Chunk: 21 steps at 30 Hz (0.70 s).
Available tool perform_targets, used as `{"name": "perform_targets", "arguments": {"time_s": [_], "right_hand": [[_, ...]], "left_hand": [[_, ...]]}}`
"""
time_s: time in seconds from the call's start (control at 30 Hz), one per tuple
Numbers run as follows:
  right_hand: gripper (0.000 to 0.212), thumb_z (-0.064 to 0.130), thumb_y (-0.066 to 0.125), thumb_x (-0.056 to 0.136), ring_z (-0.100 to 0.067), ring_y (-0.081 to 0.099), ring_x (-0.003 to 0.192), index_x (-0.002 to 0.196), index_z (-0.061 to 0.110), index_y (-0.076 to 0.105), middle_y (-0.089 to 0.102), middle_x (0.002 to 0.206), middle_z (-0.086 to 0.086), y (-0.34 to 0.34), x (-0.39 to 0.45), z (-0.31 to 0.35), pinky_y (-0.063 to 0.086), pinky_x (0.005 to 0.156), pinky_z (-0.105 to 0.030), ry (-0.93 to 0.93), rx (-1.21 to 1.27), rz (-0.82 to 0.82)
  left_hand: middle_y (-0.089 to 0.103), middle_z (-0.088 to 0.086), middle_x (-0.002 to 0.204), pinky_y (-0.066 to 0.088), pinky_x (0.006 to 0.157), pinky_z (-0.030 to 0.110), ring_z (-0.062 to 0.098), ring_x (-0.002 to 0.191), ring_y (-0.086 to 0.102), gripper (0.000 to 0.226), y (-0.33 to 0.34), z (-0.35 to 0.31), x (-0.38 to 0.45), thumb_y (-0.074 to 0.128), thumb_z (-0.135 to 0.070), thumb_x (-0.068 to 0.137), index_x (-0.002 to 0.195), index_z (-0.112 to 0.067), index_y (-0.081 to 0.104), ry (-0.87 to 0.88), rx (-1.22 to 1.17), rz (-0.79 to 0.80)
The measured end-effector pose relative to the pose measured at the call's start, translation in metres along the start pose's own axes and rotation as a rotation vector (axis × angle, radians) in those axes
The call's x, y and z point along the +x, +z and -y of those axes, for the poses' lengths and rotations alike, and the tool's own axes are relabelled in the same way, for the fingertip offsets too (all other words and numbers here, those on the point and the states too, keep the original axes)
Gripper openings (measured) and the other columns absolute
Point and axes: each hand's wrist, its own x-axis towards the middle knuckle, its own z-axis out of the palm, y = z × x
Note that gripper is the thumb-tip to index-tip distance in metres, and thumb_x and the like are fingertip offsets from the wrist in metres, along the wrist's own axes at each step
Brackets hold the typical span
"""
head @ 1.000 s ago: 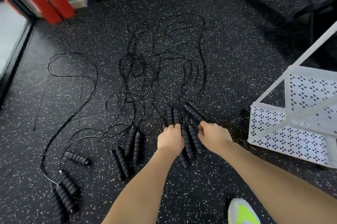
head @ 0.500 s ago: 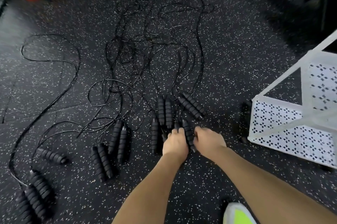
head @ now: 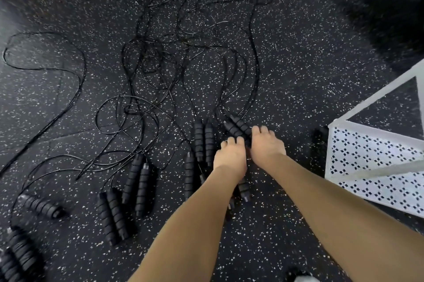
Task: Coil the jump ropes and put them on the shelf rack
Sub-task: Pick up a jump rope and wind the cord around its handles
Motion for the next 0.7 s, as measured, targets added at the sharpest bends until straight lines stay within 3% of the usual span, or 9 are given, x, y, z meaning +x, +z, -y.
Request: {"name": "perform_targets", "arguments": {"time_s": [0.17,0.3,0.53,0.7], "right_hand": [[0.073,0.009,0.063,0.092,-0.034,0.037,0.138,0.152,0.004,0.021,0.035,0.15,-0.015,0.015,0.016,0.004,0.045,0.102,-0.043,-0.023,-0.015,0.038],[0.082,0.034,0.062,0.097,-0.034,0.033,0.139,0.155,0.0,0.015,0.034,0.152,-0.016,0.027,0.026,0.001,0.044,0.105,-0.044,-0.024,0.038,0.025],[0.08,0.047,0.074,0.085,-0.032,0.037,0.128,0.138,0.003,0.033,0.037,0.138,-0.014,0.026,0.025,-0.001,0.044,0.101,-0.041,0.008,0.133,-0.018],[0.066,0.05,0.064,0.091,-0.029,0.043,0.121,0.129,0.005,0.035,0.04,0.131,-0.013,-0.003,-0.007,-0.008,0.046,0.099,-0.041,0.002,0.239,-0.123]], "left_hand": [[0.04,0.015,0.146,0.047,0.099,0.046,0.035,0.134,0.04,0.046,0.002,0.006,0.019,0.056,-0.017,0.099,0.14,-0.01,0.037,-0.012,0.069,-0.003],[0.038,0.015,0.147,0.045,0.1,0.044,0.034,0.134,0.039,0.044,0.006,0.019,0.024,0.053,-0.02,0.101,0.14,-0.008,0.037,-0.044,0.056,-0.025],[0.039,0.016,0.147,0.041,0.106,0.041,0.034,0.132,0.039,0.045,0.01,0.02,0.024,0.054,-0.019,0.1,0.14,-0.007,0.038,-0.034,0.117,-0.075],[0.052,0.012,0.134,0.047,0.098,0.043,0.031,0.126,0.048,0.032,-0.017,-0.005,0.003,0.04,-0.028,0.108,0.131,-0.007,0.049,-0.075,-0.158,-0.129]]}}
